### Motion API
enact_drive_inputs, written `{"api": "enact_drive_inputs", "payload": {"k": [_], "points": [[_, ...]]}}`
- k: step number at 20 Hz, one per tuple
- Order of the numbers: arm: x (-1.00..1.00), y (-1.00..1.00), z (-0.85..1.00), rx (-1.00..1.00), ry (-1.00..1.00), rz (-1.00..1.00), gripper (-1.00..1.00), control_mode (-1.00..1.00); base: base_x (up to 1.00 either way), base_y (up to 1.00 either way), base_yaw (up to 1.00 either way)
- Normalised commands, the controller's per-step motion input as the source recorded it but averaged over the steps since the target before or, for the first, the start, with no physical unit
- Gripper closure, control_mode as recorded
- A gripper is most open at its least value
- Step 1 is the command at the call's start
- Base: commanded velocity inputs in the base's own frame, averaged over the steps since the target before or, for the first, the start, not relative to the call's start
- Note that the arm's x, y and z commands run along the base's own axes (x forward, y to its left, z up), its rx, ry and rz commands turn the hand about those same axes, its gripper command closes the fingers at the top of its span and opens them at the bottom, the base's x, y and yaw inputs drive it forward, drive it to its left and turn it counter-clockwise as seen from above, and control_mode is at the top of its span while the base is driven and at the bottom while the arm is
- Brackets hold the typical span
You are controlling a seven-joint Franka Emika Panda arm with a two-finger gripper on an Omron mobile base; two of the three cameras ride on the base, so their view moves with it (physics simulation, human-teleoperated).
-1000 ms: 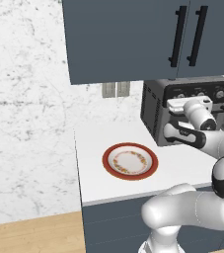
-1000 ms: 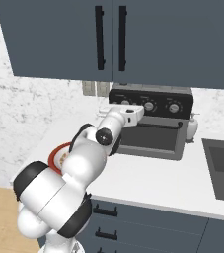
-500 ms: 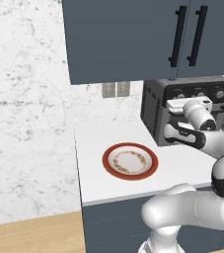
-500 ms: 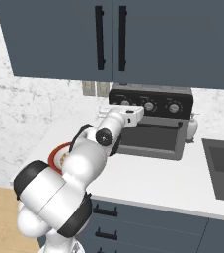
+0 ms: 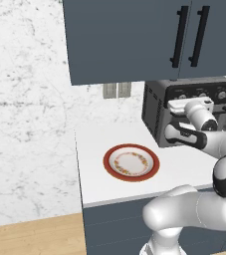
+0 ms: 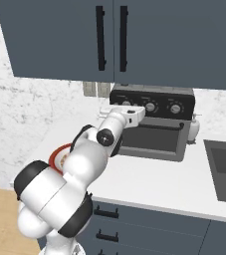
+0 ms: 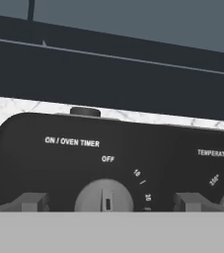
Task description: Pick up the kebab skewer and baguette bread, and place them inside the toaster oven. Close the toaster oven door and start by setting the timer.
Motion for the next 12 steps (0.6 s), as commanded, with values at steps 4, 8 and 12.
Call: {"api": "enact_drive_inputs", "payload": {"k": [4, 8, 12], "points": [[0.02, 0.00, 0.00, 0.00, 0.00, 0.00, -1.00, -1.00, 0.00, 0.00, 0.00], [0.08, 0.00, -0.04, 0.00, 0.00, 0.00, 1.00, -1.00, 0.00, 0.00, 0.00], [0.00, 0.00, -0.01, 0.00, 0.00, 0.00, 1.00, -1.00, 0.00, 0.00, 0.00]]}}
